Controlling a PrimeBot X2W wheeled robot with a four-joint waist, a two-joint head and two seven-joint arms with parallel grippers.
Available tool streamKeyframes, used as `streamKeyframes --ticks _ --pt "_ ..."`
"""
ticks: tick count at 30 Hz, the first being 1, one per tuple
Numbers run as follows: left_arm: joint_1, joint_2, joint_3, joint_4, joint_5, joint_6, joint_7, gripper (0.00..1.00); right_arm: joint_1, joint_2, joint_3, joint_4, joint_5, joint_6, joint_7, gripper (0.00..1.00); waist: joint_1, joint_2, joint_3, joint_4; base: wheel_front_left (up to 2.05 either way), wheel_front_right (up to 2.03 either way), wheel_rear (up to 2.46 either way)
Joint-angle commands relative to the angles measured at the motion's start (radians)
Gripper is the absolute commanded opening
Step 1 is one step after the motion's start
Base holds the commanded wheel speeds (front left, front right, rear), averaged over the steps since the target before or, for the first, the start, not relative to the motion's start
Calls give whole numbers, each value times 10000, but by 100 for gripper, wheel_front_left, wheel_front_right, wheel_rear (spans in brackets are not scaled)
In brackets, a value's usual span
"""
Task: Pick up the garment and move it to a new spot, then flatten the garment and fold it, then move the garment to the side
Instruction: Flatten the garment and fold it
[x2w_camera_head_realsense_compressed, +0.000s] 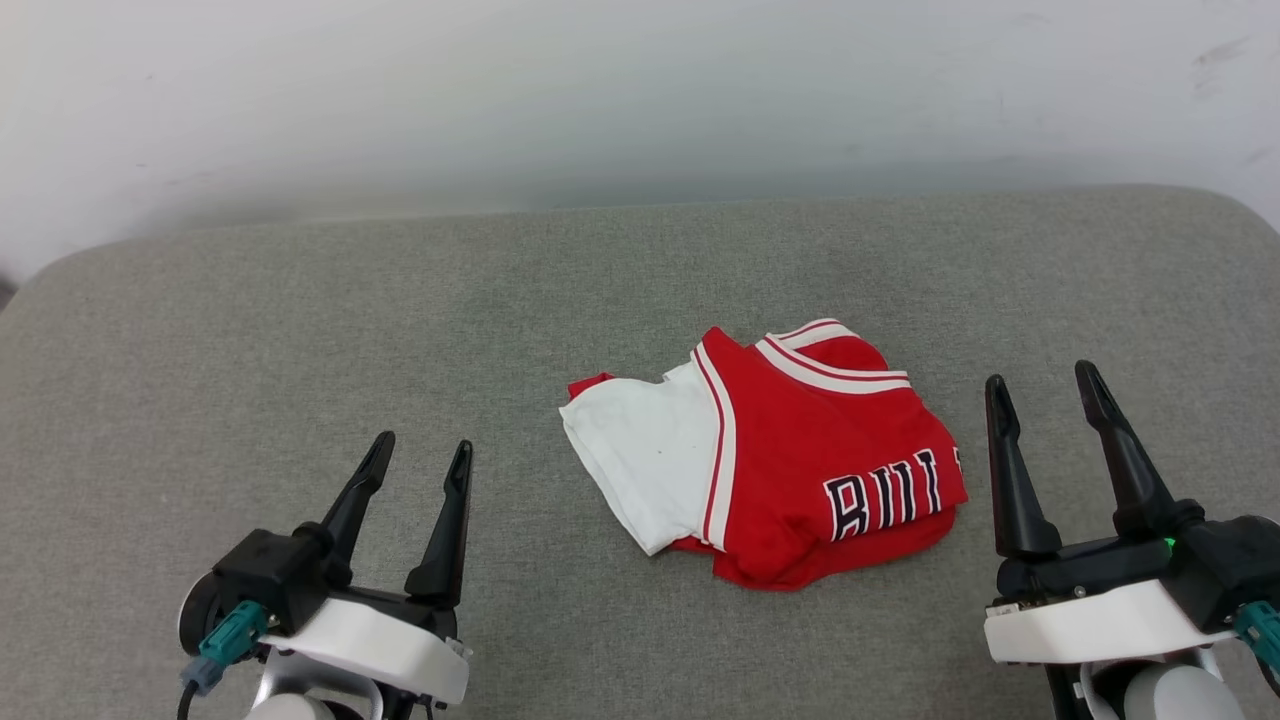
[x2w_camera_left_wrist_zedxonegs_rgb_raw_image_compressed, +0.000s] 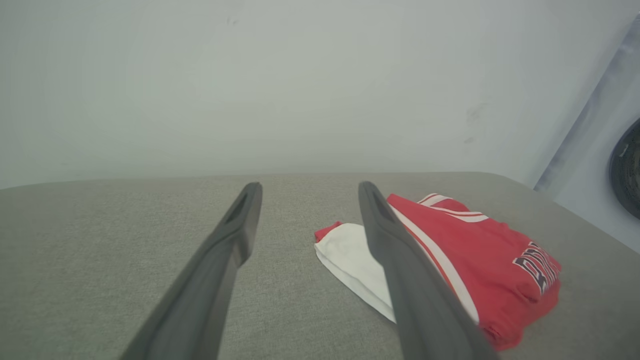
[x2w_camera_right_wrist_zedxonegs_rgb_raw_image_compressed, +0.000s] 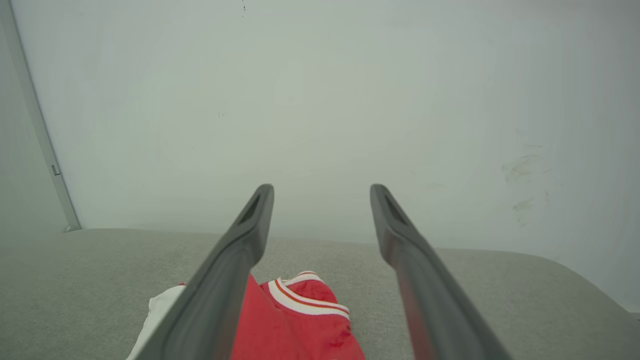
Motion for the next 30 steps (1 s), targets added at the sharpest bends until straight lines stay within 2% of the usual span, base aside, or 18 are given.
streamKeyframes --ticks 1,7,14,18,24,30 --pt "-226 63 -46 -48 8 -55 118 100 36 20 33 -5 53 -3 -24 100 1 0 57 -44 0 0 0" --pt "-1037 52 -275 -498 -310 -145 1383 100 -38 20 62 -56 -11 -3 -24 100 1 0 479 -135 0 0 0" --pt "-2507 164 -1081 -131 -692 -83 4700 100 -374 20 293 -132 -130 -3 -24 100 1 0 1391 -375 0 0 0" --pt "-3240 91 -1448 583 -840 -70 6100 100 -537 20 329 -135 -153 -3 -24 100 1 0 1954 -524 0 0 0" --pt "-4097 -24 -1730 1709 -853 -182 7029 100 -756 22 419 -191 -86 -3 -24 100 1 0 2626 -709 0 0 0" --pt "-4596 -116 -1918 2513 -749 -281 7292 100 -898 20 463 -194 -35 -3 -24 100 1 0 2970 -795 0 0 0"
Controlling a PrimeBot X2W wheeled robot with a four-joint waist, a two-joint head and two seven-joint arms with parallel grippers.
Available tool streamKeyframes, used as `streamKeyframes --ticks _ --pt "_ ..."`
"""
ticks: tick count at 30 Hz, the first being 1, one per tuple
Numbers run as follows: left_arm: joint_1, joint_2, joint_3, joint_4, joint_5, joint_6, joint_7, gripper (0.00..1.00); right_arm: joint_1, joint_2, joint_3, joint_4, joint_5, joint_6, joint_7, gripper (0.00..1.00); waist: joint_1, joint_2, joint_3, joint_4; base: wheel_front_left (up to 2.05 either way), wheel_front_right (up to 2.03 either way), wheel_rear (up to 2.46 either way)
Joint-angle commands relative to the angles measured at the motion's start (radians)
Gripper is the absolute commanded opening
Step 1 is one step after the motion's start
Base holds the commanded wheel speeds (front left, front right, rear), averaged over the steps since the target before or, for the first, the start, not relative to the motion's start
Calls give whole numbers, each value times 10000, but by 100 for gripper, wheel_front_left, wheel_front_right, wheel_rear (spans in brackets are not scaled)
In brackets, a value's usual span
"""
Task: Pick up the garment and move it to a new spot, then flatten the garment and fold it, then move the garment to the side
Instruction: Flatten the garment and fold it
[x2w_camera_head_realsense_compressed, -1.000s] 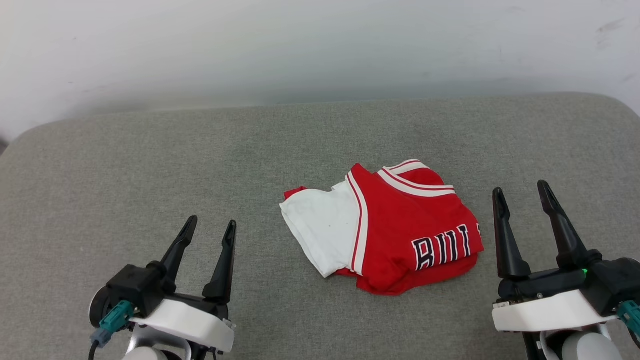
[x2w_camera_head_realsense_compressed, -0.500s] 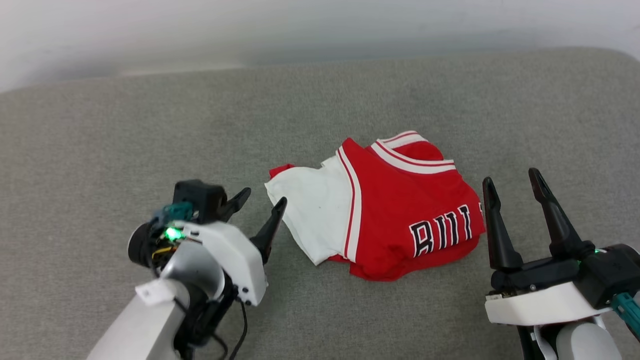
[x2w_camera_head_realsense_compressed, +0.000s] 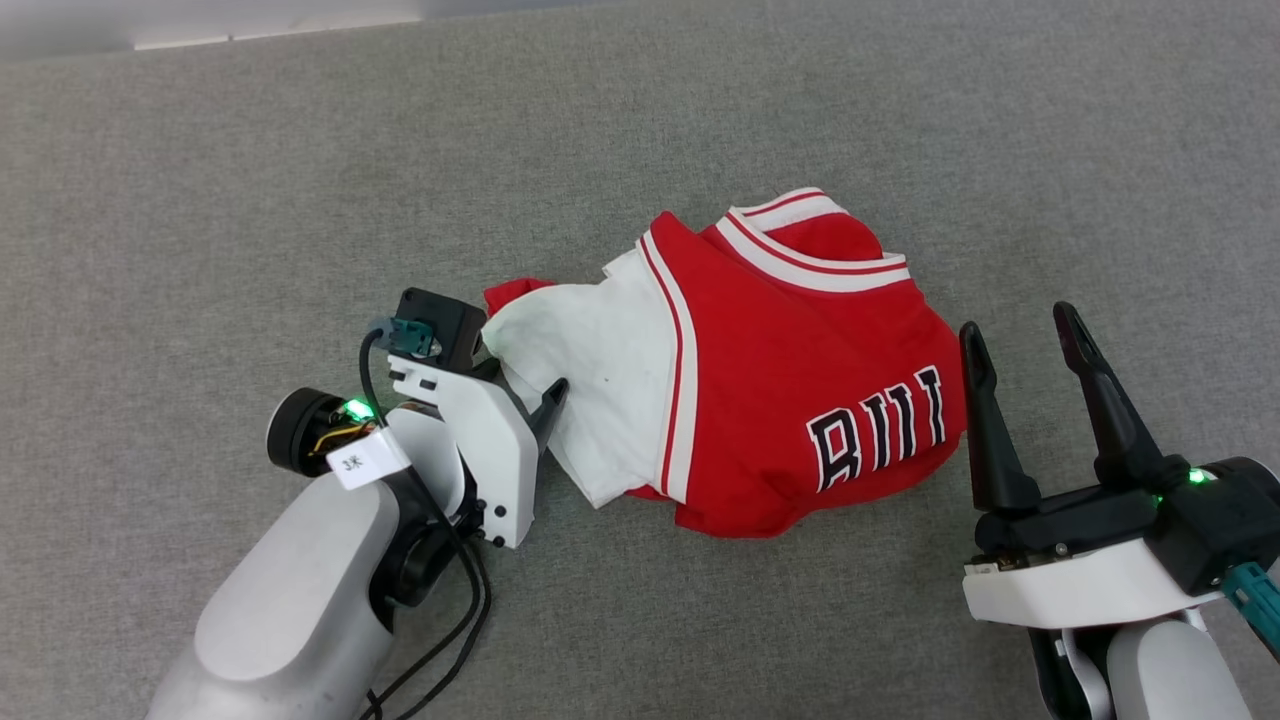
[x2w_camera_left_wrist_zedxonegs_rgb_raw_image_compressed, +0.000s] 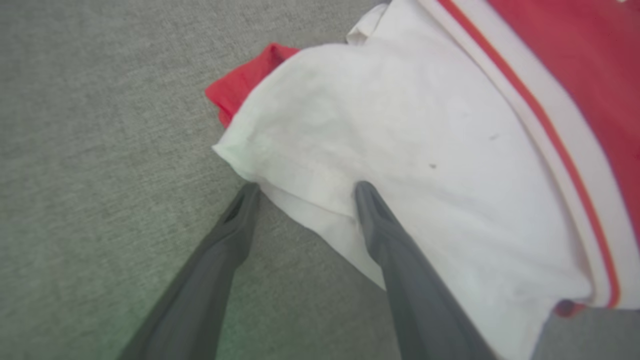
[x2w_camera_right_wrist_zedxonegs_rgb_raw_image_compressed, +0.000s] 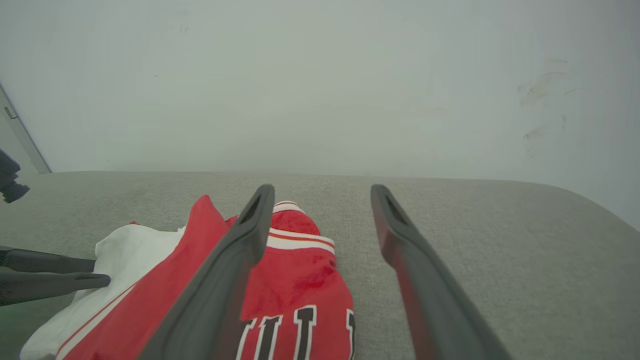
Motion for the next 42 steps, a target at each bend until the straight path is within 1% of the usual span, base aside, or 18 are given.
streamKeyframes --ticks 1,2,3,4,5,8,11,16,19,21,25,30,31,36,37,38,42 --pt "-6 13 -99 137 50 -26 109 100 -151 24 -10 -16 80 -3 -24 100 -1 0 73 -36 0 0 0" --pt "-20 6 -168 265 58 -67 195 100 -161 24 -14 -9 89 -3 -24 100 -1 0 99 -34 0 0 0" --pt "-20 -8 -269 388 62 -104 326 78 -164 24 -22 -4 98 -3 -24 100 -1 0 118 -29 0 0 0" --pt "27 -14 -353 517 31 -132 488 31 -166 24 -27 2 101 -3 -24 100 -1 0 130 -19 0 0 0" --pt "97 -25 -435 619 -23 -188 620 0 -174 22 -31 14 92 -3 -24 100 -1 0 132 -8 0 0 0" --pt "185 8 -596 769 -30 -267 798 0 -221 24 -33 63 83 -3 -24 100 -1 0 89 42 0 0 0" --pt "264 69 -566 828 82 -153 567 0 -225 22 -11 112 47 -3 -24 100 -1 0 -51 137 0 0 0" --pt "333 51 -317 646 119 39 -138 0 -55 22 -46 234 -47 -3 -24 100 -1 0 -478 391 0 0 0" --pt "441 91 -7 362 114 214 -793 0 54 22 -42 311 -63 -3 -26 100 -1 0 -816 571 0 0 0" --pt "623 198 184 208 64 325 -1119 0 98 22 -46 350 -50 -3 -24 100 -1 0 -1032 701 0 0 0" --pt "1035 540 840 -138 -107 704 -1784 0 268 22 -108 411 -23 -3 -24 100 -1 0 -1367 961 0 0 0" --pt "1878 1062 1590 -203 -397 1141 -2217 0 352 22 -67 486 -13 -3 -24 100 -1 0 -1567 1155 0 0 0" --pt "2192 1204 1857 -168 -558 1271 -2352 0 387 22 -53 490 -6 -3 -24 100 -1 0 -1598 1193 0 0 0" --pt "2989 1355 2146 139 -807 1406 -2595 0 400 22 -44 553 -15 -3 -24 100 -1 0 -1687 1227 0 0 0" --pt "3077 1389 2135 211 -766 1452 -2644 31 402 22 -43 560 -19 -3 -24 100 -1 0 -1708 1228 0 0 0" --pt "3143 1405 2102 237 -708 1460 -2728 100 408 22 -43 570 -20 -3 -26 100 -1 0 -1733 1227 0 0 0" --pt "3259 1190 2172 169 -649 1437 -3431 100 497 23 -55 621 -49 -3 -24 100 -1 0 -1897 1257 0 0 0"
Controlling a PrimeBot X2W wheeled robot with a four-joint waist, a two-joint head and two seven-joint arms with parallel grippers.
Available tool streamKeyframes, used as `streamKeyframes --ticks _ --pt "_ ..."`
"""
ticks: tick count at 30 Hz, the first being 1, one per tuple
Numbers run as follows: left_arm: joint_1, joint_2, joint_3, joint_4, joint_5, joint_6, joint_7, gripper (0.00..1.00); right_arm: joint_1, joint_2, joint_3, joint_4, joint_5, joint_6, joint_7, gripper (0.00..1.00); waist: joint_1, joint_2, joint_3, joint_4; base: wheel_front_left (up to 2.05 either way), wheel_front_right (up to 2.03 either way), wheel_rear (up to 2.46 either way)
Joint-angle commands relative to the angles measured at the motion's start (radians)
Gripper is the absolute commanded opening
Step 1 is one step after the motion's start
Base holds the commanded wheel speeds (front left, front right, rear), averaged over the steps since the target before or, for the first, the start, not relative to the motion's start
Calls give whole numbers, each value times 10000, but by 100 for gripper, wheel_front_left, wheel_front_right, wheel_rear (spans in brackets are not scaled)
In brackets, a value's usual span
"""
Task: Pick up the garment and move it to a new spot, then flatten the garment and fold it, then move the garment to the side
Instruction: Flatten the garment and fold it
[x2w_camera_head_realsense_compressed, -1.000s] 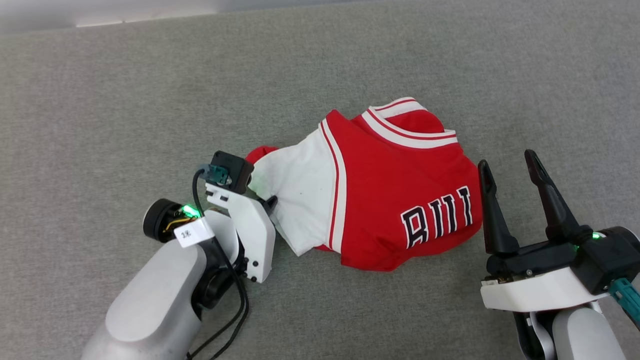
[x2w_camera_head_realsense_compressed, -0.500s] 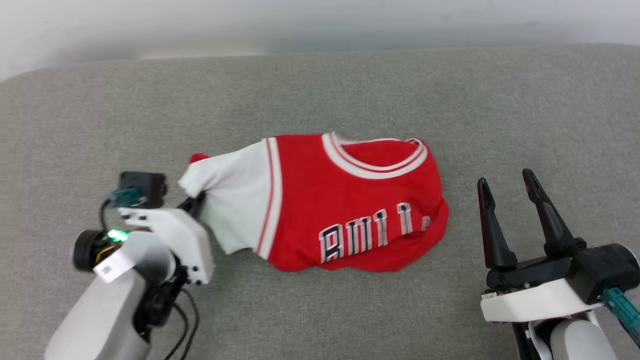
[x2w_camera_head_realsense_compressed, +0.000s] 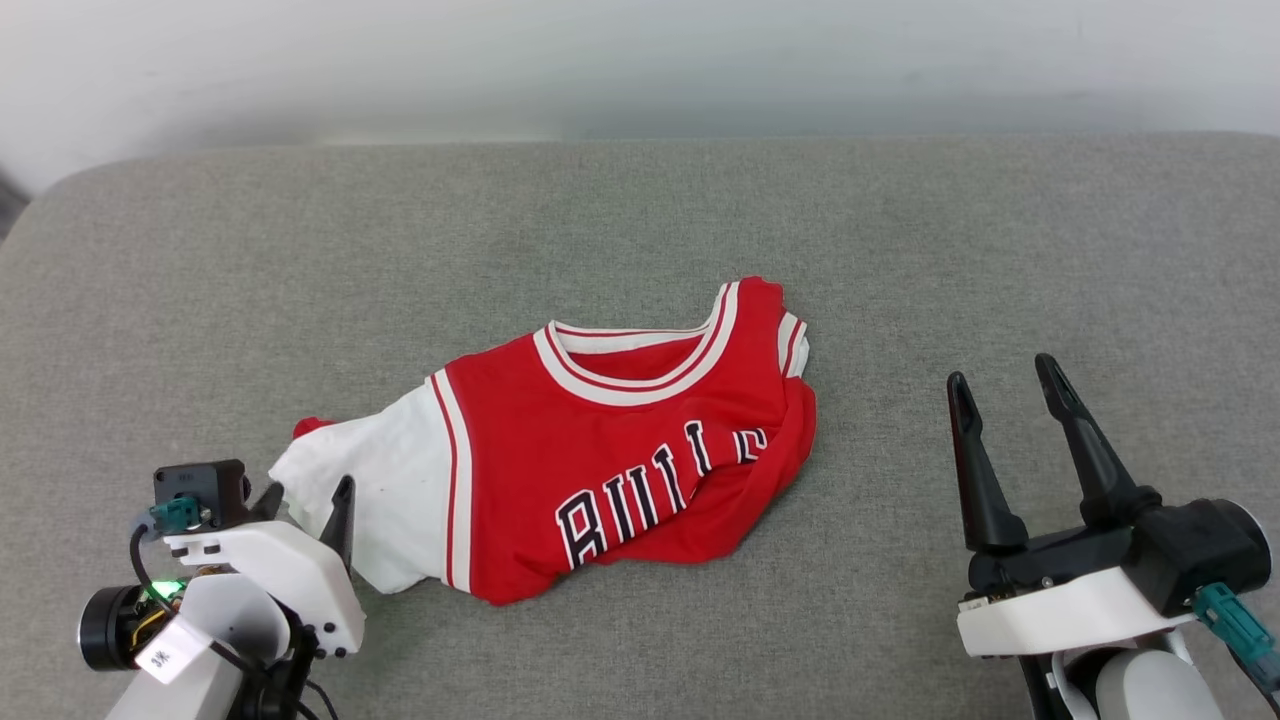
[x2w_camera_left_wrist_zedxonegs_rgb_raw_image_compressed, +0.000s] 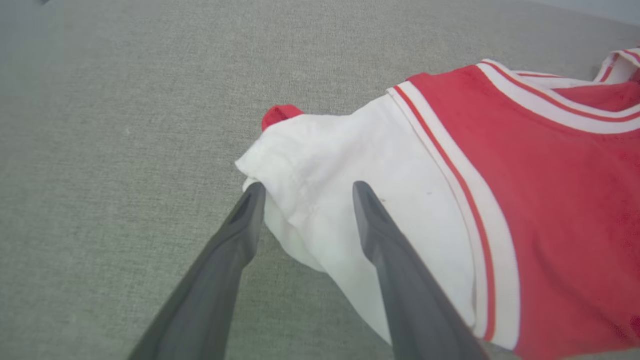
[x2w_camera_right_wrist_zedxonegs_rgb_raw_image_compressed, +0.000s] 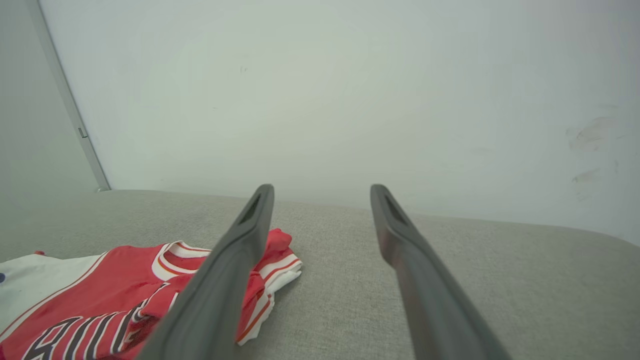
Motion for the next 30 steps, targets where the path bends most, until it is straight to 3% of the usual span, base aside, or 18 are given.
streamKeyframes --ticks 1,11,17,23,26,30 --pt "13 -62 25 -106 103 -52 -302 100 102 21 -22 29 15 -3 -24 100 0 0 -84 29 0 0 0" --pt "-124 -99 -360 -1202 1436 -1001 -3628 100 315 21 -138 58 -108 -3 -26 100 0 0 -637 247 0 0 0" --pt "305 -383 -279 -2316 2402 -966 -3999 100 452 21 -219 -85 -216 -3 -26 100 0 0 -749 415 0 0 0" --pt "830 -842 10 -3329 3072 -1198 -3995 100 206 5 -272 110 -776 -3 -24 100 0 0 -564 746 0 0 0" --pt "873 -1041 53 -3417 3295 -1395 -3997 100 -329 -521 283 317 -914 -5 579 100 0 0 -379 963 0 0 0" --pt "745 -1314 189 -3377 3462 -1620 -3998 100 -1120 -1512 1285 683 -61 -5 2894 100 0 0 -108 1236 0 0 0"
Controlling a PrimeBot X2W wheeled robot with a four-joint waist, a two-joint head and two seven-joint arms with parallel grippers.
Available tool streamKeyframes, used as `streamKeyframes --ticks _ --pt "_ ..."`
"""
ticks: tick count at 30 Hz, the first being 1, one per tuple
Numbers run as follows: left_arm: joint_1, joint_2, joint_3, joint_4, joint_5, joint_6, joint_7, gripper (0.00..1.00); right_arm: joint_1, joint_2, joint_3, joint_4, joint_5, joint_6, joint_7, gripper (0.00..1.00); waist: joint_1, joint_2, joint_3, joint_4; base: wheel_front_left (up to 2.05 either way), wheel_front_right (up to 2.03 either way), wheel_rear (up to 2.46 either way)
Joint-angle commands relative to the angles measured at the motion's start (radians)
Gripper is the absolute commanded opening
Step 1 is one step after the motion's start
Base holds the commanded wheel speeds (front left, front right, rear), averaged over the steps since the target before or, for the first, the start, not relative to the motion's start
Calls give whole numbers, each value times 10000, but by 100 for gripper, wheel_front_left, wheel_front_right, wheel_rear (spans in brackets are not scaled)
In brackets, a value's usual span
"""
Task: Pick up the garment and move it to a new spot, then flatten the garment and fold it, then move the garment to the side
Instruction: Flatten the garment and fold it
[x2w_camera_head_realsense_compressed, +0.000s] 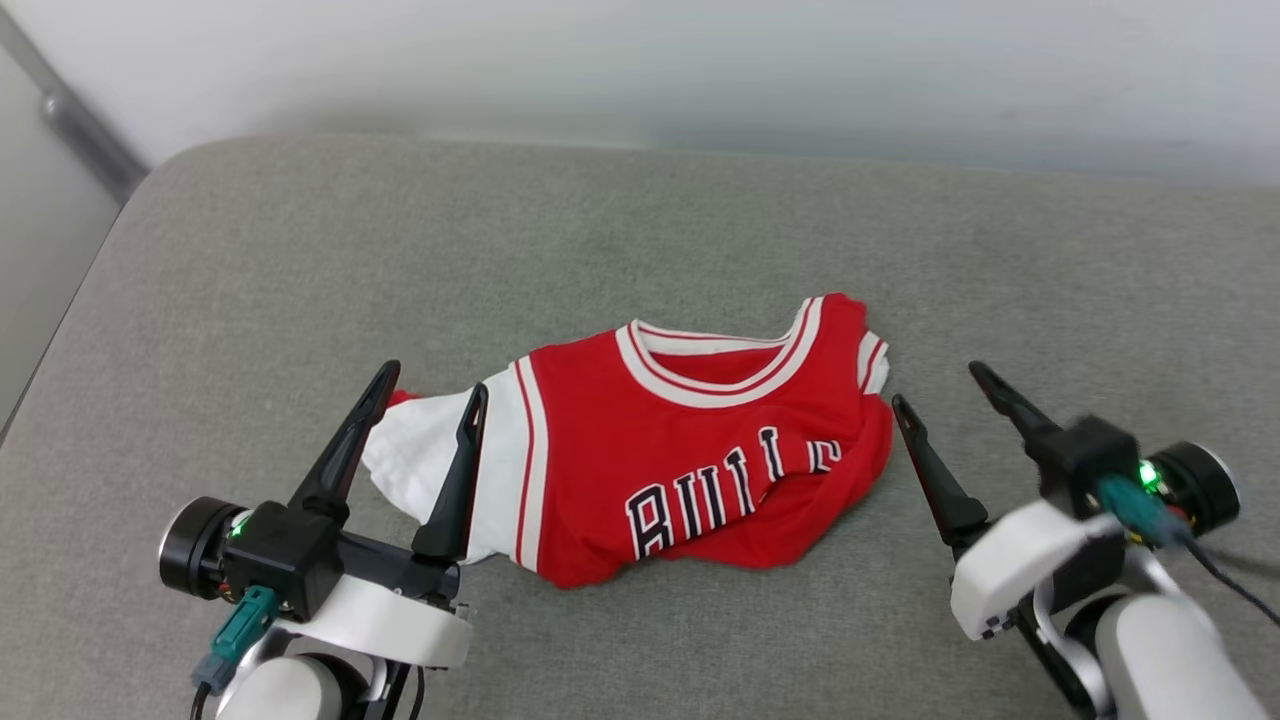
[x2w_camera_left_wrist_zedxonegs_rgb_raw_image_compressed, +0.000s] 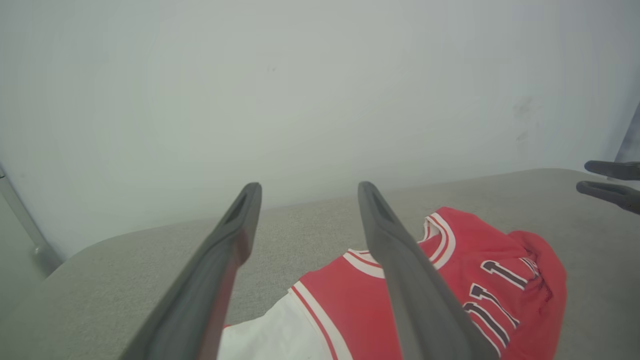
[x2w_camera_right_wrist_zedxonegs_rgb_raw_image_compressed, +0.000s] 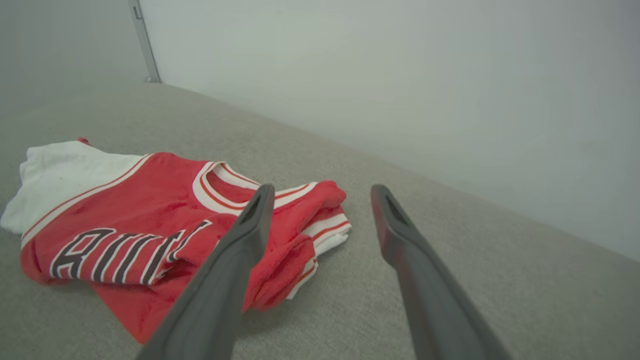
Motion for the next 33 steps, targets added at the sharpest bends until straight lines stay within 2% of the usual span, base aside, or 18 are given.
streamKeyframes --ticks 1,6,11,16,19,25,26,27,33 --pt "-102 -129 68 18 78 -102 -23 100 -403 -430 340 157 460 -5 1015 100 0 -1 222 206 0 0 0" --pt "-244 -431 200 190 243 -400 -24 100 -1538 -1488 1362 531 2054 -5 4602 100 0 -1 580 549 0 0 0" --pt "-416 -749 317 335 398 -676 -24 100 -2429 -1630 1330 1086 2645 -7 6896 100 0 -1 915 955 0 0 0" --pt "-545 -1066 412 486 571 -928 -25 100 -3090 -1320 752 1997 2172 -5 7638 100 0 -1 1216 1369 0 0 0" --pt "-604 -1165 448 546 645 -1019 -25 100 -3213 -1229 747 2401 2068 -5 7967 100 0 -1 1297 1512 0 0 0" --pt "-624 -1459 662 711 817 -1266 -25 100 -3266 -1172 1735 3212 2394 -2 8078 100 0 -1 1422 1780 0 0 0" --pt "-615 -1490 684 741 830 -1280 -25 100 -3251 -1254 1926 3290 2427 3 8066 58 0 -1 1409 1782 0 0 0" --pt "-600 -1517 721 773 848 -1310 -25 100 -3241 -1354 2141 3330 2422 10 7972 0 0 -1 1388 1773 0 0 0" --pt "-432 -1566 884 1040 977 -1440 -25 100 -3126 -2170 2507 3366 2193 -11 7141 0 0 -1 1007 1494 0 0 0"
